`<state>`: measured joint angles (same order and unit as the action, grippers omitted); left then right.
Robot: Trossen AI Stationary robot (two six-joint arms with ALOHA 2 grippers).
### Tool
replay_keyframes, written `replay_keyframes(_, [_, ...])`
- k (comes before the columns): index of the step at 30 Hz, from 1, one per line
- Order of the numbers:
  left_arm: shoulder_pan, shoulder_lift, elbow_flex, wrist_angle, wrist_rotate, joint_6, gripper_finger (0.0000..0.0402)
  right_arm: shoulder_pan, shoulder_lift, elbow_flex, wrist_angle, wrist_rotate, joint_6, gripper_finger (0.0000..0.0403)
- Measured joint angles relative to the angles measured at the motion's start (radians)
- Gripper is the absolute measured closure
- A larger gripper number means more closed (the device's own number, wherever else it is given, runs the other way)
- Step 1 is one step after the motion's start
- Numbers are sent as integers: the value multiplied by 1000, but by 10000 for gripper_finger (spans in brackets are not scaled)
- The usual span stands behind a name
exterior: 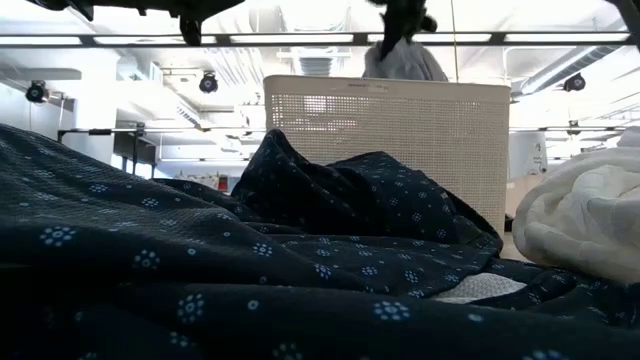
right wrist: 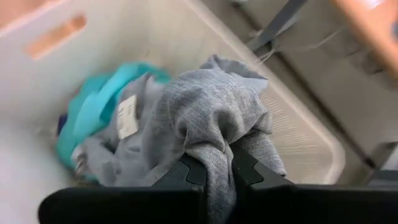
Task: Sort clothes
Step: Put the gray shirt in the bin
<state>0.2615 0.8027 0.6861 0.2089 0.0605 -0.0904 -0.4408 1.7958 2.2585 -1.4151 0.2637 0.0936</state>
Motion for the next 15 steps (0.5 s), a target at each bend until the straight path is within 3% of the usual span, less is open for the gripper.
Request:
replay_keyframes(8, [0,0,0,-1,0,-1,365,-22,87,-175,61,-108,-17,400])
replay_keyframes(15, [0,0,0,-2,0,-1,365,-32,113,-363,221,-223,-16,400])
